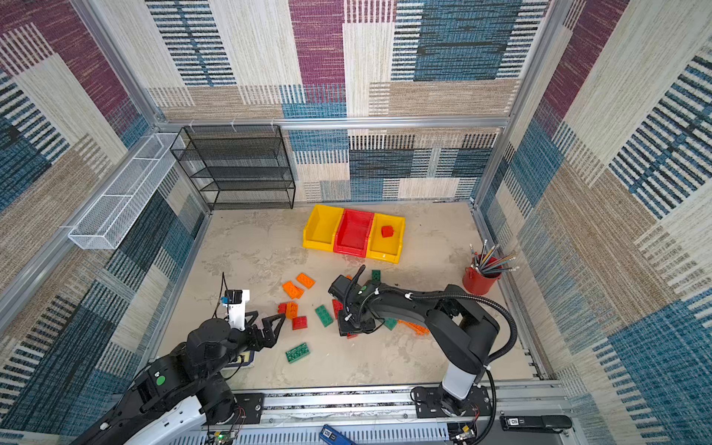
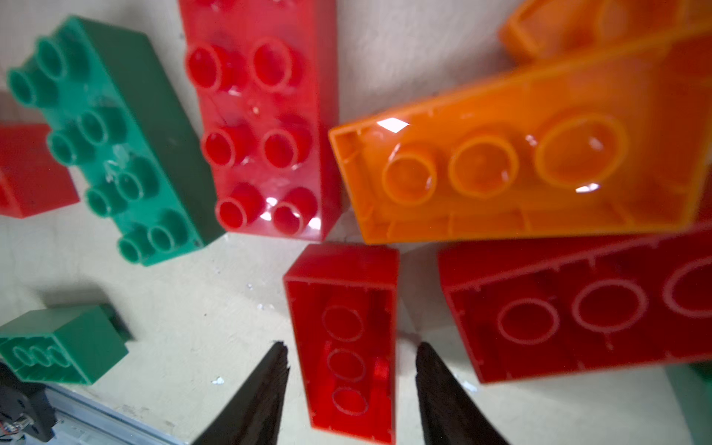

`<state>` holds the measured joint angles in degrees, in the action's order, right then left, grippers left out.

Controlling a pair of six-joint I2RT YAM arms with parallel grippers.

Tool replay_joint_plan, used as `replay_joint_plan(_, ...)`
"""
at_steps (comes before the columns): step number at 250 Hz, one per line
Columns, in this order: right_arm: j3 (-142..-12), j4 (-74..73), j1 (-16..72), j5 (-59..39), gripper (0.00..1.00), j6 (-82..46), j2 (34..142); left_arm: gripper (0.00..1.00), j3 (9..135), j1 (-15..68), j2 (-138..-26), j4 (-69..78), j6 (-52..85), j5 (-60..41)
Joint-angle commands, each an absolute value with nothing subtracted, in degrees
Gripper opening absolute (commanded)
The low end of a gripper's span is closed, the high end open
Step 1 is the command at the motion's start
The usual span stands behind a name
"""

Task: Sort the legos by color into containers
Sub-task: 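Move the right gripper back over the bricks and grasp another red brick, then carry the red brick with the right gripper and release it into the same yellow bin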

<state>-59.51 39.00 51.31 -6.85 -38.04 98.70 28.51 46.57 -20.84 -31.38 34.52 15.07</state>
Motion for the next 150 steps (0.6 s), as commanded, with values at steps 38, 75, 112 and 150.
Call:
replay_joint_plan(38,-62.8,41.8,51.4,-3.3,0.42,-36.7,101.6,0.99,27.8,46.6,-20.8,-29.1,34.9,16.9)
replay_joint_plan(75,-64.7,43.6,51.4,-1.3,0.35,-35.9,103.2,0.99,27.6,46.6,-21.9,-28.0,34.2,18.0)
replay_joint_plan(112,-67.3,46.1,51.4,0.5,0.31,-35.5,103.5,0.99,28.0,46.6,-23.9,-25.7,32.1,18.6)
replay_joint_plan(150,-73.2,50.0,51.2,3.1,0.31,-34.7,102.8,0.99,30.1,46.5,-27.6,-24.2,29.2,19.5)
